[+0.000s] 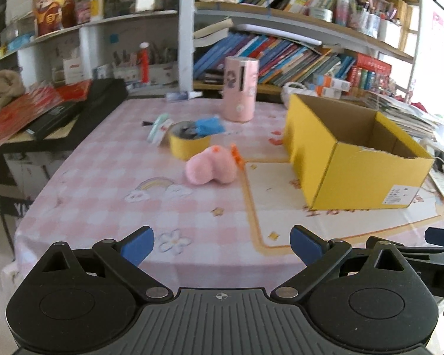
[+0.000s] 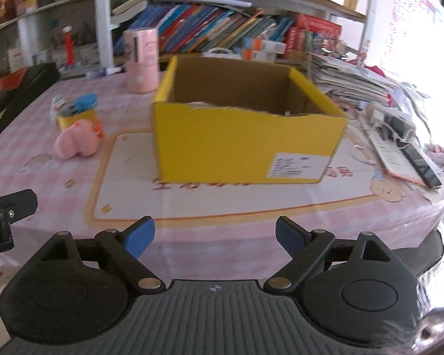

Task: Organize objects
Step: 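Withdraw both tools from the box back over the table, then grasp the small pink plush with orange fins with the right tool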

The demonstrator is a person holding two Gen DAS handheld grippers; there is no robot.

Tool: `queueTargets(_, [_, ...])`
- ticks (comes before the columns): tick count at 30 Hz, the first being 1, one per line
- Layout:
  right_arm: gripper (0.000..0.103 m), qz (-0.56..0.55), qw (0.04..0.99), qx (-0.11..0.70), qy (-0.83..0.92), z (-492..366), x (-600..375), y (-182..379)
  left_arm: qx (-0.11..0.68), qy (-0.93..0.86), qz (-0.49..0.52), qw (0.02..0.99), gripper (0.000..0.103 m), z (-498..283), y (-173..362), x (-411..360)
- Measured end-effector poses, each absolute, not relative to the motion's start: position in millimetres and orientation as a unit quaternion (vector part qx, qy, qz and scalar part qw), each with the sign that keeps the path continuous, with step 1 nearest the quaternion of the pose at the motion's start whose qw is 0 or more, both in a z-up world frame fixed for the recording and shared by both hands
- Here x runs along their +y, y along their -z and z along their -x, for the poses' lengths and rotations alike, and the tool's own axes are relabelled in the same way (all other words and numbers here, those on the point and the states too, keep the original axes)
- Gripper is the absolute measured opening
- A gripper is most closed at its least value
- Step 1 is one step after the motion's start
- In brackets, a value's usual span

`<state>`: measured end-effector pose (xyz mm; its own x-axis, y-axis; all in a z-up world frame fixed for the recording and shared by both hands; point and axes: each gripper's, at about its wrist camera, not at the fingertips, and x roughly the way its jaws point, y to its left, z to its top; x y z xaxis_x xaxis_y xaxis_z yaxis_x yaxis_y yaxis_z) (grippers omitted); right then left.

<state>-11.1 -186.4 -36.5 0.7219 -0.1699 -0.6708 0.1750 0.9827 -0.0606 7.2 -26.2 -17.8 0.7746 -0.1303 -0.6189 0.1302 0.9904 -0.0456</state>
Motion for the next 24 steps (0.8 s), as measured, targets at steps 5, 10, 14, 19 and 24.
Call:
queueTargets(5, [0.089,0.005,0.928,0.366,0.069,11.7,-162.1,38.4,0.333,0.050,0.006,0.942,0.100,0.9,18.3,-4.9])
queueTargets(10, [0.091,0.018,0.930,0.365,0.043,11.6,-140.2,36.5,0.333,0.039,0.006,0.942,0.100,6.1,16.2,10.8])
queueTargets(14, [0.091,0.023,0.934,0.356,0.028,12.0,-126.6,32.2,0.323,0.031,0.008,0.946,0.100,9.5,11.4,22.4])
queueTargets(19, [0.091,0.029,0.938,0.346,0.015,9.8,-110.8,26.9,0.314,0.024,0.014,0.949,0.100,10.0,7.0,36.6])
queueTargets(24, [0.091,0.032,0.941,0.337,0.005,7.3,-97.5,22.4,0.309,0.019,0.018,0.951,0.100,9.1,4.8,48.2])
